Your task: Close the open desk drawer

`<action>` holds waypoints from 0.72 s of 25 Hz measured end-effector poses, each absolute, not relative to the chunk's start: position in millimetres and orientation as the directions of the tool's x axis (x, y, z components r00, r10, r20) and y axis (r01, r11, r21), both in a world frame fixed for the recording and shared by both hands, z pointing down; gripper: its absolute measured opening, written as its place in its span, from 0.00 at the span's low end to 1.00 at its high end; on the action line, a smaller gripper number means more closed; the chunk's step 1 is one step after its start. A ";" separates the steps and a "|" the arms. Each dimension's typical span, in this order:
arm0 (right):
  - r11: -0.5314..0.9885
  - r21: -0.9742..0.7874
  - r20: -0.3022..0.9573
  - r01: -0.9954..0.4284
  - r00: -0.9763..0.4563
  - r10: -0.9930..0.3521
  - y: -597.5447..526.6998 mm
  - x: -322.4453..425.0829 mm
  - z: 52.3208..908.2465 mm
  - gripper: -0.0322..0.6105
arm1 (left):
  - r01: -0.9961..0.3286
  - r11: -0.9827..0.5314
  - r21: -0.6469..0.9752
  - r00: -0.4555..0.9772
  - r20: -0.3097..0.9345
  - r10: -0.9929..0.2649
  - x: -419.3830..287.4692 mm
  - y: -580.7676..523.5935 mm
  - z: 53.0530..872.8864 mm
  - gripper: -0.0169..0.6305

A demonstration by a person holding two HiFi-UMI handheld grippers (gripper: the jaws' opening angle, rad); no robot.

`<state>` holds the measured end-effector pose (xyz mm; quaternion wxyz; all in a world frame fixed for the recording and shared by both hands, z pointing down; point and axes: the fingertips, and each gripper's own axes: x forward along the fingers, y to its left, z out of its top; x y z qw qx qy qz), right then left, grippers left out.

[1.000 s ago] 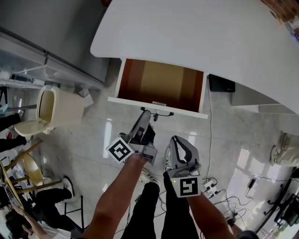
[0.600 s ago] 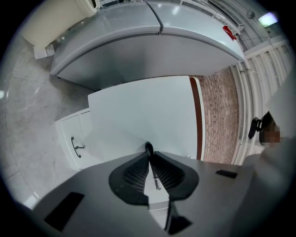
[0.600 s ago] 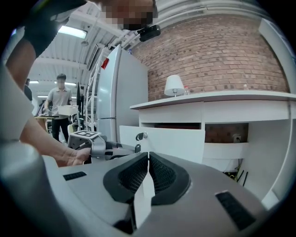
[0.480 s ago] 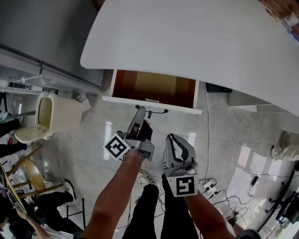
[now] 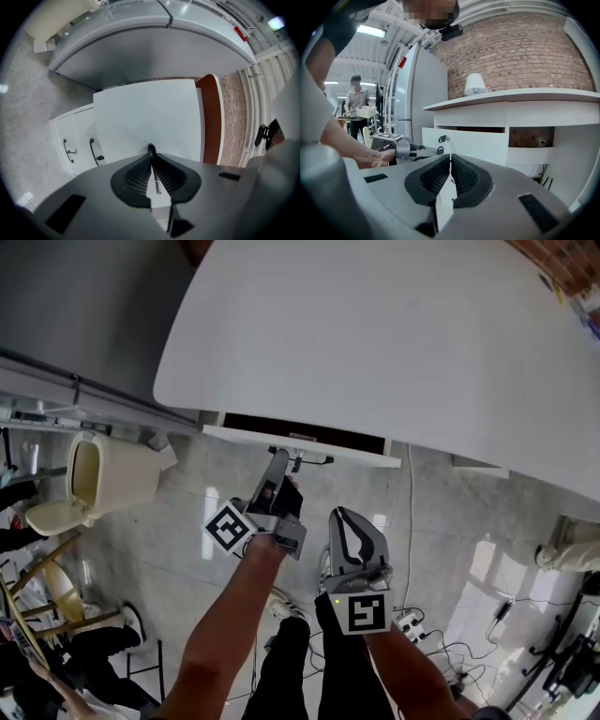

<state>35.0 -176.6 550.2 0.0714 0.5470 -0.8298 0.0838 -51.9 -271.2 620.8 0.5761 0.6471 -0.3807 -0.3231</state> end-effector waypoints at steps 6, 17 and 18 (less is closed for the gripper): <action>0.390 -0.033 0.237 -0.920 -0.386 -0.892 -200.0 43.4 555.3 0.10 | -0.121 -0.043 0.992 0.499 0.024 -0.866 -43.0 -293.8 621.2 0.08; 0.364 -0.012 0.257 -0.931 -0.355 -0.899 -218.7 56.3 554.0 0.10 | -0.119 -0.029 0.992 0.473 0.031 -0.880 -38.5 -328.9 617.8 0.08; 0.364 -0.007 0.264 -0.932 -0.352 -0.898 -218.3 57.8 554.6 0.10 | -0.116 -0.028 0.993 0.469 0.030 -0.883 -37.8 -332.0 616.7 0.08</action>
